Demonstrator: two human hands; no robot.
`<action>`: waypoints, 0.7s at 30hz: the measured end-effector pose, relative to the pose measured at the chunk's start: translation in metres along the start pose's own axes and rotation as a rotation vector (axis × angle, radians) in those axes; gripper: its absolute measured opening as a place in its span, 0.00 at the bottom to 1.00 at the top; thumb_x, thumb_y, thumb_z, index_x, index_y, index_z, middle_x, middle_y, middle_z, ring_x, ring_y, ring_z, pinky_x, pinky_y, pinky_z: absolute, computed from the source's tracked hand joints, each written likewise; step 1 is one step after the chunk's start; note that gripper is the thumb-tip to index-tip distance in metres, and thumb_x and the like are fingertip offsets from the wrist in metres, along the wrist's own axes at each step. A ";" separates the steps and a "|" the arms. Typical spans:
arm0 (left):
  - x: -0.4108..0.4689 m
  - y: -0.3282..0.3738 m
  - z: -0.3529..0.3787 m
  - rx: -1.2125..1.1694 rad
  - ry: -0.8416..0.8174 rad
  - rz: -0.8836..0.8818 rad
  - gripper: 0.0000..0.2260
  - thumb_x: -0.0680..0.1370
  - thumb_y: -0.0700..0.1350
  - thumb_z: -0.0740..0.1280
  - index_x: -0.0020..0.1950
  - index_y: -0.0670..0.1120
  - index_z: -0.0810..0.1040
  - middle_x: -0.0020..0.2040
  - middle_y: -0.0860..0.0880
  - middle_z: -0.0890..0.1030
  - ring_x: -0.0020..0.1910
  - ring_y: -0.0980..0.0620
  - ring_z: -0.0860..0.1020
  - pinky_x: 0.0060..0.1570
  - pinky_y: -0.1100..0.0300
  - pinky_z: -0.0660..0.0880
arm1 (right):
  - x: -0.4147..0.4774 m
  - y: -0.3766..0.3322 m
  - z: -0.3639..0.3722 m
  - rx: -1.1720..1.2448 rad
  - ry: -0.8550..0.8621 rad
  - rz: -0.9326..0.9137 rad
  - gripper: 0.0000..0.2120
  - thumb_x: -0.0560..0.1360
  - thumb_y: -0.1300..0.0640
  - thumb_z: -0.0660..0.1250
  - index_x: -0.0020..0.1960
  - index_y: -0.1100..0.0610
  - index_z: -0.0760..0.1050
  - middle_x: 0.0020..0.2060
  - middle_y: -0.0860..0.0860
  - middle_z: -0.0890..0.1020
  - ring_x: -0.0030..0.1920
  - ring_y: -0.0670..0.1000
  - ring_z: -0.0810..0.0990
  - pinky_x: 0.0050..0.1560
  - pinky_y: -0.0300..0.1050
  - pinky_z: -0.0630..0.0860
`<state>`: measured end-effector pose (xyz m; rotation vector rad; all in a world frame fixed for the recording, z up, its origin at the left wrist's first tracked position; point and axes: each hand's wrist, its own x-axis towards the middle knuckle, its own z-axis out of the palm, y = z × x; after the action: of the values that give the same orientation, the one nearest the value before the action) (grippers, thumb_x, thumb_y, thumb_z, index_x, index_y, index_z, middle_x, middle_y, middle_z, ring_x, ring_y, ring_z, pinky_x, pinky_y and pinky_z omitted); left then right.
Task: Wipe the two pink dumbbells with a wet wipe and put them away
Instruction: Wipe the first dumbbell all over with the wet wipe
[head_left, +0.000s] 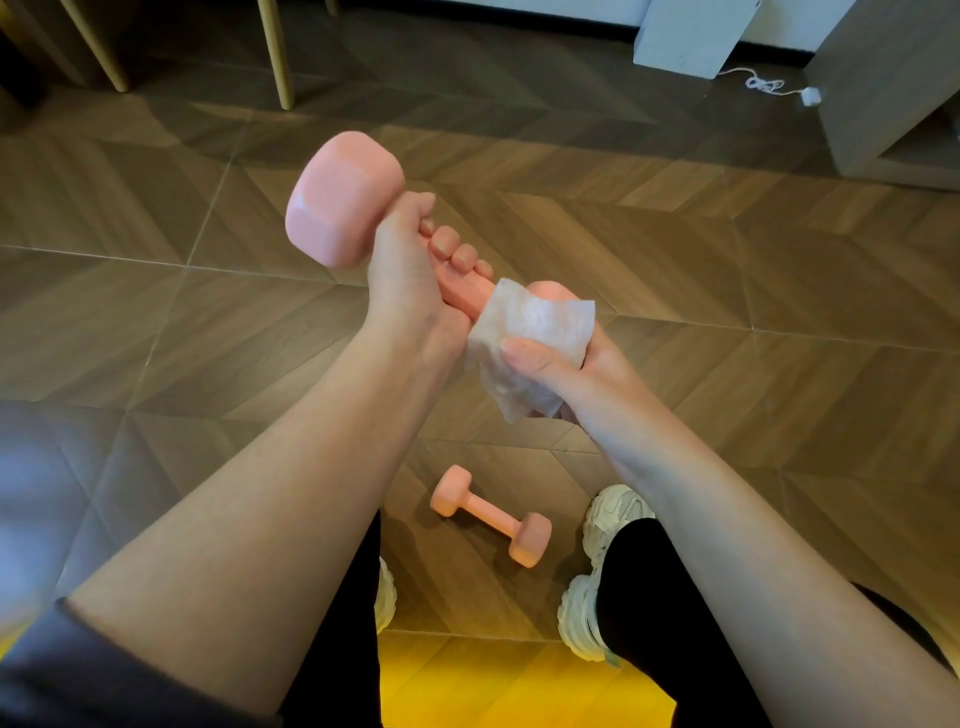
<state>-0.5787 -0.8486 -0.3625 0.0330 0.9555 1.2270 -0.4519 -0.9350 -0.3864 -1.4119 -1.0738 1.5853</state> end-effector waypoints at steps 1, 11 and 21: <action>0.001 0.001 0.000 -0.002 0.001 0.004 0.15 0.78 0.43 0.63 0.34 0.49 0.63 0.26 0.52 0.62 0.23 0.54 0.61 0.29 0.61 0.65 | 0.000 0.000 -0.003 0.001 -0.023 0.005 0.21 0.71 0.49 0.74 0.62 0.47 0.73 0.49 0.49 0.81 0.49 0.49 0.82 0.52 0.55 0.80; 0.003 0.014 -0.007 -0.054 -0.061 0.022 0.16 0.77 0.42 0.62 0.31 0.49 0.63 0.26 0.52 0.61 0.23 0.54 0.61 0.29 0.61 0.65 | 0.003 0.001 -0.012 0.283 -0.128 0.117 0.32 0.69 0.43 0.70 0.70 0.52 0.69 0.64 0.61 0.78 0.60 0.65 0.79 0.57 0.62 0.78; -0.005 0.011 -0.005 0.068 -0.185 0.070 0.18 0.78 0.41 0.61 0.29 0.49 0.61 0.23 0.53 0.59 0.22 0.54 0.59 0.27 0.61 0.63 | 0.007 0.001 -0.002 0.400 -0.060 0.181 0.29 0.74 0.43 0.67 0.71 0.56 0.68 0.65 0.65 0.76 0.61 0.66 0.77 0.50 0.57 0.83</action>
<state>-0.5908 -0.8506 -0.3572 0.2317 0.8400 1.2325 -0.4512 -0.9287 -0.3899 -1.2182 -0.6252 1.8591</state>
